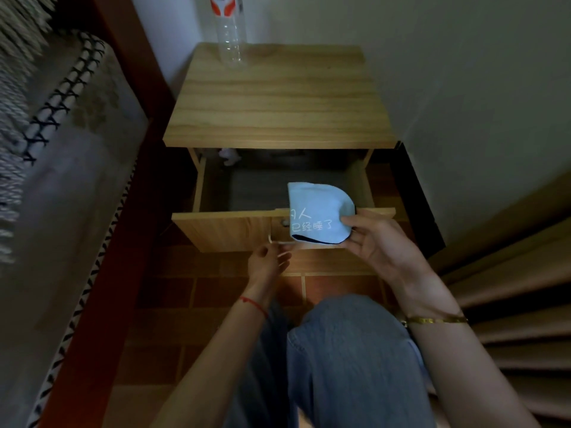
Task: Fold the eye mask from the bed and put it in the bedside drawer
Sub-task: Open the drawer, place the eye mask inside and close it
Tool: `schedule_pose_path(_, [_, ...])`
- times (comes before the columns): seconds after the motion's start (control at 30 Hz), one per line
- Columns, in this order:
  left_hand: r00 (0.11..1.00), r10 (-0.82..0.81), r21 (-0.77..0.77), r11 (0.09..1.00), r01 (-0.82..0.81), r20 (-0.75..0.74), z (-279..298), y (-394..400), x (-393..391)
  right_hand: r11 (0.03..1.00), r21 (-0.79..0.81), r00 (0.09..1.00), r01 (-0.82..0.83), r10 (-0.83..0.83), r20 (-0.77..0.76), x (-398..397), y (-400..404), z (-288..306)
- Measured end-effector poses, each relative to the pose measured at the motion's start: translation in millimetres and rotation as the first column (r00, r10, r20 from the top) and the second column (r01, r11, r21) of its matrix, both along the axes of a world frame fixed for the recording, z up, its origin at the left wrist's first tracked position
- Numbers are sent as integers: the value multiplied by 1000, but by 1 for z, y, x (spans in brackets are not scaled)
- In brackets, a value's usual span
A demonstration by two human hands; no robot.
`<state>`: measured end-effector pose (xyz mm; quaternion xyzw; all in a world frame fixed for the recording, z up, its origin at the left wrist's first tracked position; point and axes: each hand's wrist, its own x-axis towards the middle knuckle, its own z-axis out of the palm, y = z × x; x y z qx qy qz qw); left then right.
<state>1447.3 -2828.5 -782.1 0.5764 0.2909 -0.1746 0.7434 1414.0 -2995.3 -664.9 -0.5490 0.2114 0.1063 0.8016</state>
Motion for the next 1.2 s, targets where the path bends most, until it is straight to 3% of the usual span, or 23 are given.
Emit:
schedule_pose_path(0.43, [998,-46,3,999,46,-32,-7,8,-22,1000,10,999,11,-11,-42,1,4,-8])
schedule_pose_path(0.6, [960,-267,158,948,277,-81,30,29,-20,1000,18,999,3,-3,-33,6,4,-8])
schedule_pose_path(0.7, [919,-394,296,881,368,31,69,41,-9,1000,7,1000,-28,28,-12,10,4,-6])
schedule_pose_path(0.9, [862,-378,377,894,244,338,127,38,26,998,-13,997,-67,67,30,37,9,3])
schedule_pose_path(1.07, [854,-364,369,902,223,373,121,32,66,993,-89,995,-76,81,59,78,13,6])
schedule_pose_path(1.2, [877,-386,423,872,246,285,102,29,99,952,-290,995,-101,103,-9,113,15,-12])
